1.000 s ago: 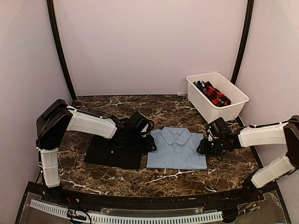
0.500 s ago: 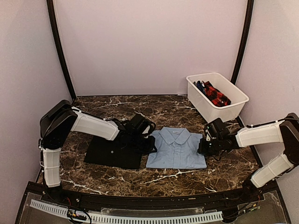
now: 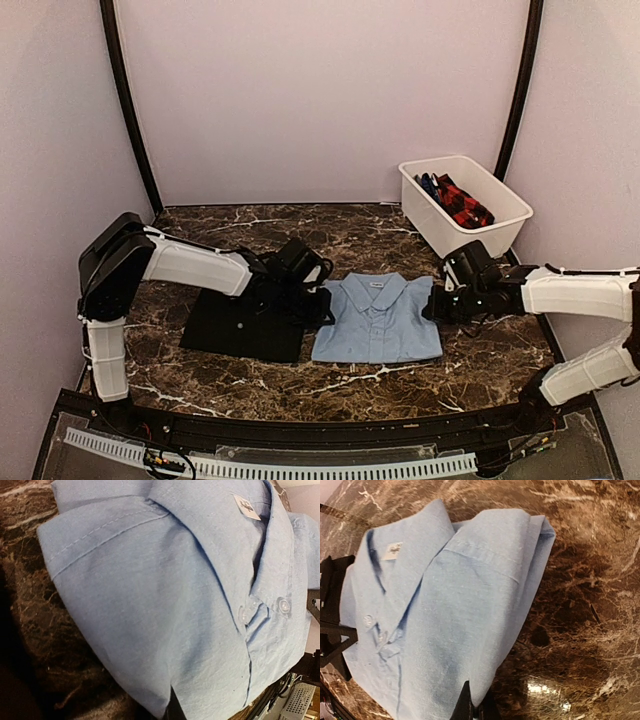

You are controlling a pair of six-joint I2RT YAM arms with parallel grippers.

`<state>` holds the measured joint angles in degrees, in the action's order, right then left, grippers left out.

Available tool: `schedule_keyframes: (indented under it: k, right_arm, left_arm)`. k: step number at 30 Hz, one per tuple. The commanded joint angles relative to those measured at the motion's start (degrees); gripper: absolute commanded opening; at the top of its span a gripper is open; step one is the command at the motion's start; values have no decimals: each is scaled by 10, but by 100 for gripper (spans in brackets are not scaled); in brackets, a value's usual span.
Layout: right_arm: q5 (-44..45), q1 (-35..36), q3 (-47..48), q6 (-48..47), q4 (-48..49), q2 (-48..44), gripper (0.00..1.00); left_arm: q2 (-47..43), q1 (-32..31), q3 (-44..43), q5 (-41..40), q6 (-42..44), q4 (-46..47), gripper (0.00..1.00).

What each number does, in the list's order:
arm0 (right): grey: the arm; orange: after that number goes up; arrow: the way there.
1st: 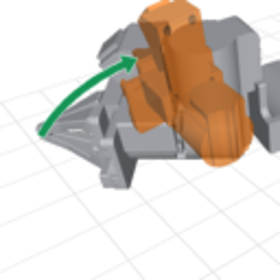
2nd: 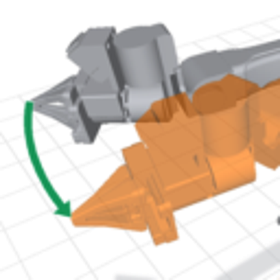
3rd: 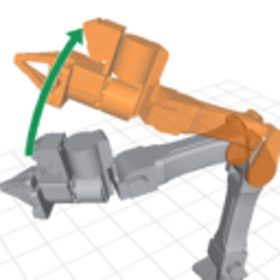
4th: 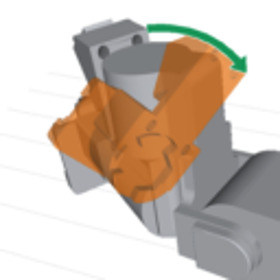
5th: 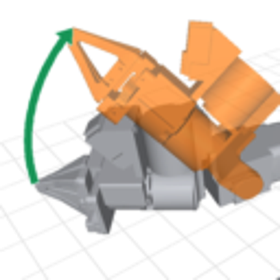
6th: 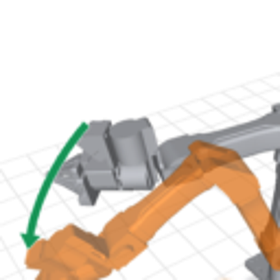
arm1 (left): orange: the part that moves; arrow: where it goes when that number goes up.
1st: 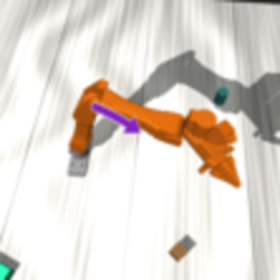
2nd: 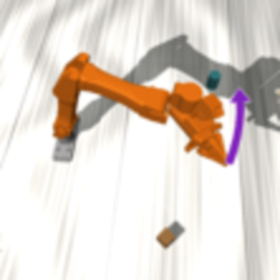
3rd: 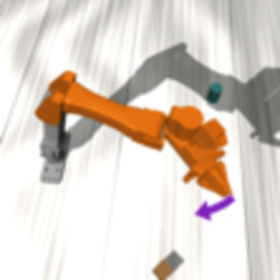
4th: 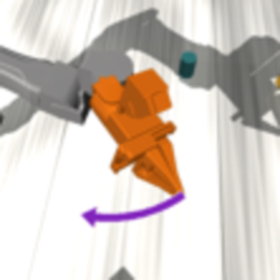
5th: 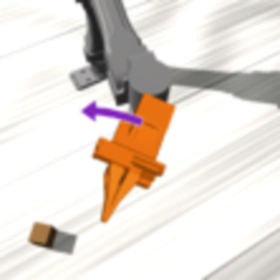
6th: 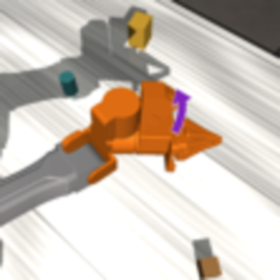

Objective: Fold and stack the long sleeve shirts
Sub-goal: Pick up the square-folded shirt from the center of the board, then place the square-folded shirt on the square-folded shirt.

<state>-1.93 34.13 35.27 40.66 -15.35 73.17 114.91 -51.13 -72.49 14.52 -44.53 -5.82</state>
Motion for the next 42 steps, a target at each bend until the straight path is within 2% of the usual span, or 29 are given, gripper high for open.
schedule_keyframes:
  k: [1, 10, 16, 27, 35, 42]
  right_arm:
    - [-17, 19, 36, 23, -2, -37, 0]
    - [-13, 54, 100, 40, -11, -33, 0]
    - [-22, 106, 138, 87, 55, 8, 0]
    - [-21, 197, 290, 130, 149, 207, 0]
    - [-50, 230, 387, 163, 193, 342, 0]
    - [-68, 243, 409, 184, 214, 397, 0]
  left_arm:
    - [-69, -5, -26, 3, 26, -40, 0]
    - [-156, 19, -8, -12, 45, -93, 0]
    - [-239, 74, 54, -13, 67, -117, 0]
    - [-382, 210, 159, -16, 121, -181, 0]
    - [-421, 322, 199, -15, 153, -199, 0]
    - [-417, 363, 228, -6, 166, -184, 0]
